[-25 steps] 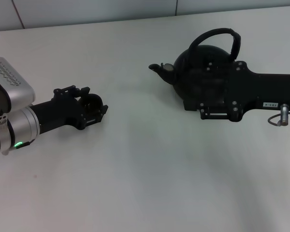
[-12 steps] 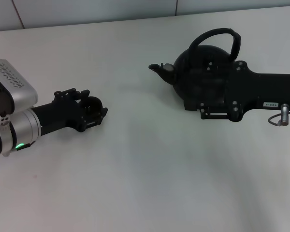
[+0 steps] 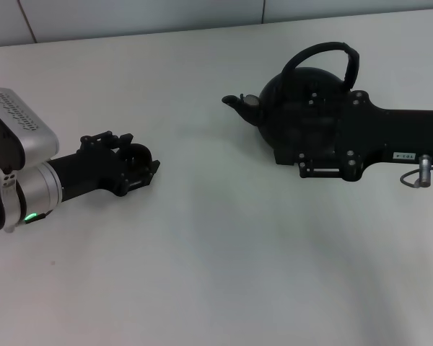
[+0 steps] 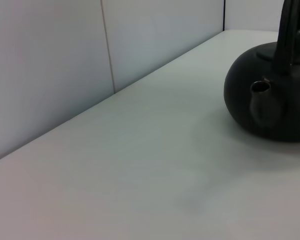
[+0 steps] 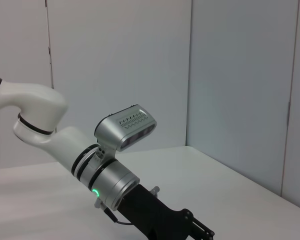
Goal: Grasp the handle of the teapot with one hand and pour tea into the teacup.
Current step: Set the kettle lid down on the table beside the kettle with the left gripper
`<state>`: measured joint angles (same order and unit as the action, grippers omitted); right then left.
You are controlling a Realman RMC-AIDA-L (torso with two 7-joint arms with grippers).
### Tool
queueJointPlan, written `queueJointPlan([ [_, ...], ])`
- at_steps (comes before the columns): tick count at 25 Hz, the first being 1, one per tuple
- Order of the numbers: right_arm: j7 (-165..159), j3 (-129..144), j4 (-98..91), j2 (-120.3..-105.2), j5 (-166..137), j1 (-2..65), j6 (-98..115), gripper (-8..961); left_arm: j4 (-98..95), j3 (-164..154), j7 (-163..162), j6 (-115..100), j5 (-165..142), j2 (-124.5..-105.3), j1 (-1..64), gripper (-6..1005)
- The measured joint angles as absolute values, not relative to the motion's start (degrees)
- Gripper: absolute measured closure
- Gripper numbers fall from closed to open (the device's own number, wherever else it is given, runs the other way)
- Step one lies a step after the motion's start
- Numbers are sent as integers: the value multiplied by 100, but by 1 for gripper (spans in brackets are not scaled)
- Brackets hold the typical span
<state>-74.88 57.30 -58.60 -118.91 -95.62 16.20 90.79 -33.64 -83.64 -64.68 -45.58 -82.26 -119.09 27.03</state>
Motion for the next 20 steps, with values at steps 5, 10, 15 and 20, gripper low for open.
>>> queueJointPlan([
  [5, -7488, 5730, -5862, -11892, -9562, 1616, 9079, 253, -3368, -8401, -6468, -4514, -8225, -11909, 2703, 222],
  [10, -7488, 5730, -5863, -11892, -9562, 1620, 9079, 253, -3367, -8409, -6469, -4503, -8227, -11909, 2702, 217],
  [15, -7488, 5730, -5862, -11892, -9562, 1632, 9079, 253, -3366, -8417, -6469, -4496, -8230, -11909, 2700, 213],
  [20, -7488, 5730, -5862, -11892, -9562, 1643, 9079, 253, -3364, -8420, -6469, -4491, -8235, -11909, 2699, 208],
])
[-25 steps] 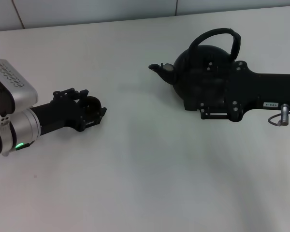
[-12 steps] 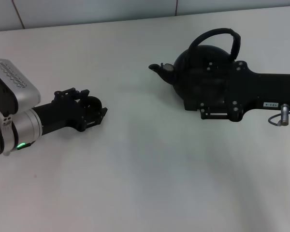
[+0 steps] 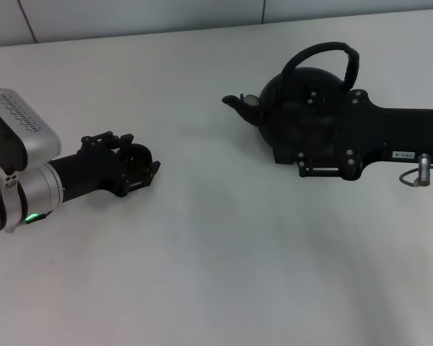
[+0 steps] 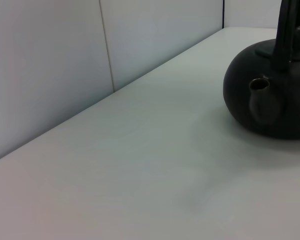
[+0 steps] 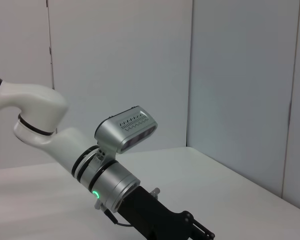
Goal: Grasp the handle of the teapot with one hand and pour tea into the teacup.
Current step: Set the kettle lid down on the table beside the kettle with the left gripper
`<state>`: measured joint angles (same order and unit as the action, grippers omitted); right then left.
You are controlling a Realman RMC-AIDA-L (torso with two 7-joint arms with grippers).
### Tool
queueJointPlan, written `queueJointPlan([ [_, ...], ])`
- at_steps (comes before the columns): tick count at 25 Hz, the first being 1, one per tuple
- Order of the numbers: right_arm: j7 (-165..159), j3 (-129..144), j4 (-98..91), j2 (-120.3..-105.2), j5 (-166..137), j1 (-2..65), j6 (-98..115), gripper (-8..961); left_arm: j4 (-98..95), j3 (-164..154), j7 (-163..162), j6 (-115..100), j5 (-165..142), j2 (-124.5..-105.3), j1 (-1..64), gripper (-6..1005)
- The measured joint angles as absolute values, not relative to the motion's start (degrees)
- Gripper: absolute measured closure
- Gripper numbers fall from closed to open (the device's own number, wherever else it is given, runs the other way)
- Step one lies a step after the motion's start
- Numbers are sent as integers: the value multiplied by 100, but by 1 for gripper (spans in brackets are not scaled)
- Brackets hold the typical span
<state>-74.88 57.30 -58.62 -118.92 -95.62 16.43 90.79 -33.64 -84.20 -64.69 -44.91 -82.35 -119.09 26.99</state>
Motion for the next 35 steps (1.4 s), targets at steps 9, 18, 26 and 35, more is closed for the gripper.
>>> queueJointPlan([
  [9, -7488, 5730, -5853, -11892, -9562, 1644, 9078, 253, -3335, -8417, -6495, -4448, -8233, -11909, 2701, 200],
  [18, -7488, 5730, -5852, -11892, -9562, 1644, 9079, 252, -3353, -8424, -6473, -4465, -8057, -11909, 2684, 164],
  [26, -7488, 5730, -5854, -11892, -9562, 1643, 9079, 252, -3371, -8422, -6470, -4500, -8043, -11909, 2688, 129],
  [35, -7488, 5730, -5854, -11892, -9562, 1646, 9079, 252, -3395, -8420, -6478, -4501, -8036, -11909, 2684, 129],
])
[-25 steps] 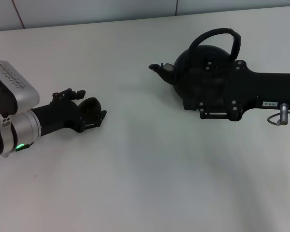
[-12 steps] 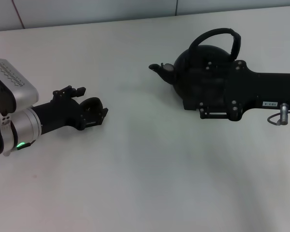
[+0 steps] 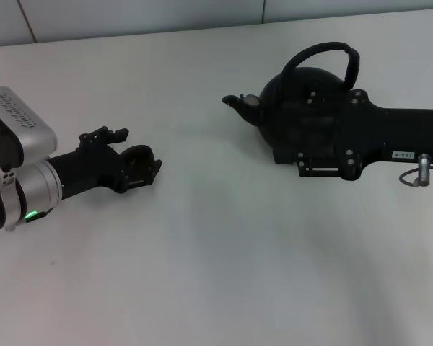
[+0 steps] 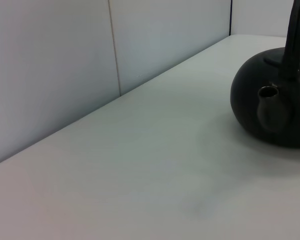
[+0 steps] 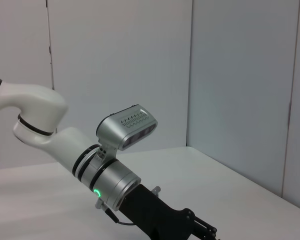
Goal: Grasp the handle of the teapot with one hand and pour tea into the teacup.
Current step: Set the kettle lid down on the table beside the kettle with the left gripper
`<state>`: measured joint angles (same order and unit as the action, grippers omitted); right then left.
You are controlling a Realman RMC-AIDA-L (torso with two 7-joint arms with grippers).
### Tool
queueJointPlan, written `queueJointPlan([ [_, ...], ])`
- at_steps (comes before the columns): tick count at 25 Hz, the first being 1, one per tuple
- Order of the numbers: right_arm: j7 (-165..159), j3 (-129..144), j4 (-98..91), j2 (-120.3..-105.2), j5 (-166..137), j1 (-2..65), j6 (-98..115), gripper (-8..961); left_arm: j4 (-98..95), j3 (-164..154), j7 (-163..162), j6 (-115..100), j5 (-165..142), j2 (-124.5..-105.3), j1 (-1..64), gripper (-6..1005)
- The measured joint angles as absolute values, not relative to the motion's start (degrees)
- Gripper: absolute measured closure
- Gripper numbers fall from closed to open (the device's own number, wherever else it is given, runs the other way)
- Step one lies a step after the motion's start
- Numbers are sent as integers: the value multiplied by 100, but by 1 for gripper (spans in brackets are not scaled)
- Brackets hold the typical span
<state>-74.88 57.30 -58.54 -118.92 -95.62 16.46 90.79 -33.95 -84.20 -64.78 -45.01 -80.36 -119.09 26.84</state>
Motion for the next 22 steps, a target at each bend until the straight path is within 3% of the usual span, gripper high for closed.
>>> queueJointPlan([
  [22, -7488, 5730, -5844, -11892, -9562, 1679, 9016, 252, -3648, -8420, -6529, -4547, -8032, -11892, 2635, 129],
])
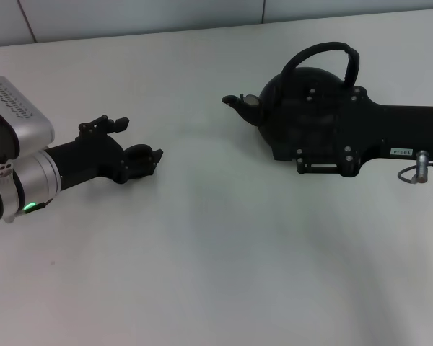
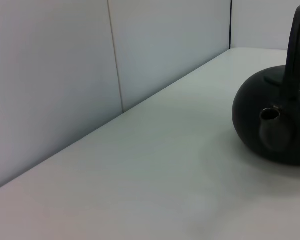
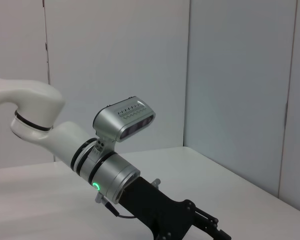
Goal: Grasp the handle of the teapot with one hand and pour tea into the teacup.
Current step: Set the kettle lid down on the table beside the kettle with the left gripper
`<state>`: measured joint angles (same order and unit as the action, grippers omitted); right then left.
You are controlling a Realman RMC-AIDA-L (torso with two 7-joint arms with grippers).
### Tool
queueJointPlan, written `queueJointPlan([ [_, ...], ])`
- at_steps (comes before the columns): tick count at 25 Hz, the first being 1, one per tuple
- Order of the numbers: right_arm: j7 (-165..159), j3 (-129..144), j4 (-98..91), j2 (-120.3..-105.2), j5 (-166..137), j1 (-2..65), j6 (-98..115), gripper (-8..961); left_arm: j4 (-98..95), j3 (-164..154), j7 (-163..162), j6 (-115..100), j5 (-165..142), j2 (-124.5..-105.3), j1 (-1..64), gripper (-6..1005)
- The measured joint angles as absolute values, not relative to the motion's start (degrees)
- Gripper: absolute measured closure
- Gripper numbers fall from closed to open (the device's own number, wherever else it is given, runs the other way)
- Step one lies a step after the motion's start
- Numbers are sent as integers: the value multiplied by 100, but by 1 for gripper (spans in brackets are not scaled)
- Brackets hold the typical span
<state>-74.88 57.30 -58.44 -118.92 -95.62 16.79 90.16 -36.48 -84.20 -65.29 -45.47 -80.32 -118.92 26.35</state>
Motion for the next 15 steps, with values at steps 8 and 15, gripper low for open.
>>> queueJointPlan([
  [8, -7488, 5730, -5846, -11892, -9562, 1698, 8935, 252, -3800, -8413, -6537, -4553, -8043, -11891, 2612, 129],
  [15, -7488, 5730, -5844, -11895, -9562, 1686, 8836, 252, -3972, -8383, -6539, -4554, -8036, -11881, 2522, 129],
])
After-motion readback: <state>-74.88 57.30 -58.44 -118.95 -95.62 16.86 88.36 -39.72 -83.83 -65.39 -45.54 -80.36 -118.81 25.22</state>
